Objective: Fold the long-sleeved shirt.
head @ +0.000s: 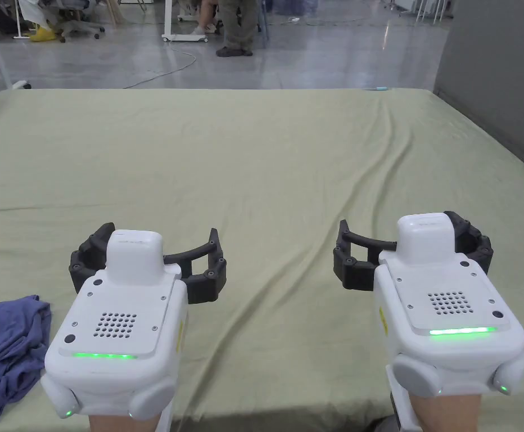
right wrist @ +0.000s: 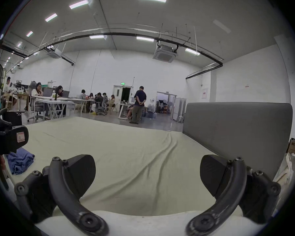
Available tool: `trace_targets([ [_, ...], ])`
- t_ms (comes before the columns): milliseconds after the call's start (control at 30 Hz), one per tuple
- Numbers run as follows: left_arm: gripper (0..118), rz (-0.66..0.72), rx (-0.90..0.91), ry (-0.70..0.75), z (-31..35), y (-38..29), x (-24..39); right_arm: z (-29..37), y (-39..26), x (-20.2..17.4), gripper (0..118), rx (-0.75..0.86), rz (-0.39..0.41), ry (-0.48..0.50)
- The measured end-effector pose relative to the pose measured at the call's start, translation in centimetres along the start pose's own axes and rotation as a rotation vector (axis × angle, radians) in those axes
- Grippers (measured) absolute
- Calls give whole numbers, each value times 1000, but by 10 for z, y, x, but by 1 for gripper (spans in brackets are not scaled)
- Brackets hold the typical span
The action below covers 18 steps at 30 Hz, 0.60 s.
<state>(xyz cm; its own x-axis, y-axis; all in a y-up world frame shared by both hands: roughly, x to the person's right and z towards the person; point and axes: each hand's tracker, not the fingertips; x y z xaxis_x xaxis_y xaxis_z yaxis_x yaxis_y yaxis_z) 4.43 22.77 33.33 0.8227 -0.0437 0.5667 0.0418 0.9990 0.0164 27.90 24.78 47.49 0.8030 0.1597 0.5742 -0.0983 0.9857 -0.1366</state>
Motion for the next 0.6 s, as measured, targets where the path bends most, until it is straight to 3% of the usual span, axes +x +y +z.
trace_targets([
  [600,118,-32,23,26,2,6,-7,4,7,6,118,14,-12,7],
])
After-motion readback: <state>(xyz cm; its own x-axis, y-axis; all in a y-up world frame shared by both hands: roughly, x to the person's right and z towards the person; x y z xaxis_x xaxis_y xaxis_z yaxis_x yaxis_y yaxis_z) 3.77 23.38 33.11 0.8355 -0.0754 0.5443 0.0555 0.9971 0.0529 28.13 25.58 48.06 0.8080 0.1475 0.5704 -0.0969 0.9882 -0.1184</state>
